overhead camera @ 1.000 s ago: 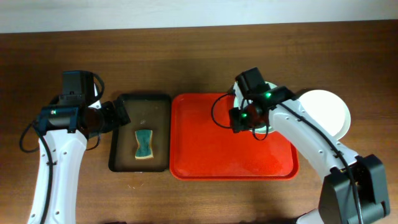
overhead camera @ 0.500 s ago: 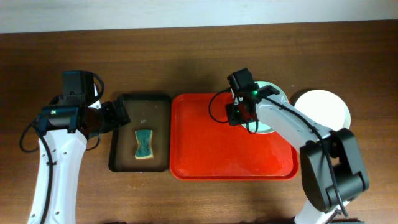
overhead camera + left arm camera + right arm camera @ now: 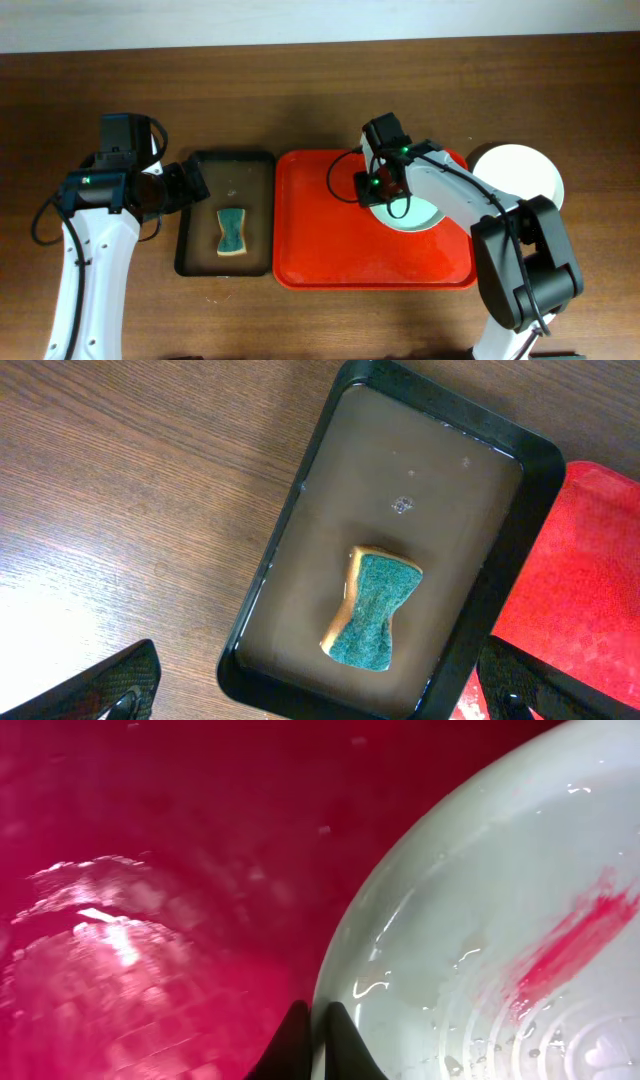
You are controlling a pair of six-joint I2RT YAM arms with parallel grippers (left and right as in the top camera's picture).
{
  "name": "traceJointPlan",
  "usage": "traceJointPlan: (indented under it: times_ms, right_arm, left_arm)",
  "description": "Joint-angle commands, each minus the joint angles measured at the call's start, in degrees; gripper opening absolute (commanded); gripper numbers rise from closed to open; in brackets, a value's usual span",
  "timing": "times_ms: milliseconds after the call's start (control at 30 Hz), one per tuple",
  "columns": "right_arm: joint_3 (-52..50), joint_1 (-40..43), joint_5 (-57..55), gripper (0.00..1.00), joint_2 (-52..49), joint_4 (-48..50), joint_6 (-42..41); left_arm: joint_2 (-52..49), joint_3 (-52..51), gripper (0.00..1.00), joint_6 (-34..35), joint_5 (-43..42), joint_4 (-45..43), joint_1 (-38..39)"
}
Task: Clean dirty plates on tray and stack at the side
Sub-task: 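Move the right gripper to the pale green plate and grasp its rim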
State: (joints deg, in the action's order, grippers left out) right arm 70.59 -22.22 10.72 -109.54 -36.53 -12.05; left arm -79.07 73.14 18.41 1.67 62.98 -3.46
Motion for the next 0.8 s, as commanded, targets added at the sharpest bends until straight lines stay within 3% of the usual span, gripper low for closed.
traceJointPlan:
  times_ms: [0,167,200,267,367,400,500,633,767]
  right_arm:
    - [-0.26,-3.72,5.40,0.04,0.22,0.46,-1.97]
    - [-0.13,-10.16,5.42,0.04,0.22,0.48,-6.73]
    - [-0.09,-11.26,5.86,0.08,0.55,0.61,-7.15]
    - [1.09,-12.46,6.08,0.20,1.77,-0.39,-7.10]
    - [6.23,-12.28,5.97,0.51,6.25,-6.82,-7.10]
    - [7.17,-11.93,5.73,0.56,7.08,-8.72,-7.10]
    - [8.50,-8.50,4.46,0.58,10.14,-15.43,-7.10]
    - [8.48,2.12,-1.36,0.62,12.04,-26.56,-6.84]
    - [6.80,8.92,-1.31,0.67,11.96,-26.95,-6.40]
  left_arm:
    - [0.28,0.42,0.99,0.37,-0.42,-0.11,-0.20]
    - [0.28,0.42,0.99,0.37,-0.42,-0.11,-0.20]
    - [0.28,0.42,0.99,0.37,-0.42,-0.11,-0.20]
    - [0.28,0.42,0.99,0.37,-0.42,-0.11,-0.20]
    - [0.28,0.42,0.99,0.37,-0.42,-0.11,-0.20]
    - [0.28,0.42,0.99,0.37,-0.39,-0.09,-0.20]
    - [0.28,0.42,0.99,0.37,-0.42,-0.11,-0.20]
    - [0.28,0.42,0.99,0.37,-0.42,-0.11,-0.20]
    - [0.28,0.42,0.99,0.37,-0.42,-0.09,-0.20]
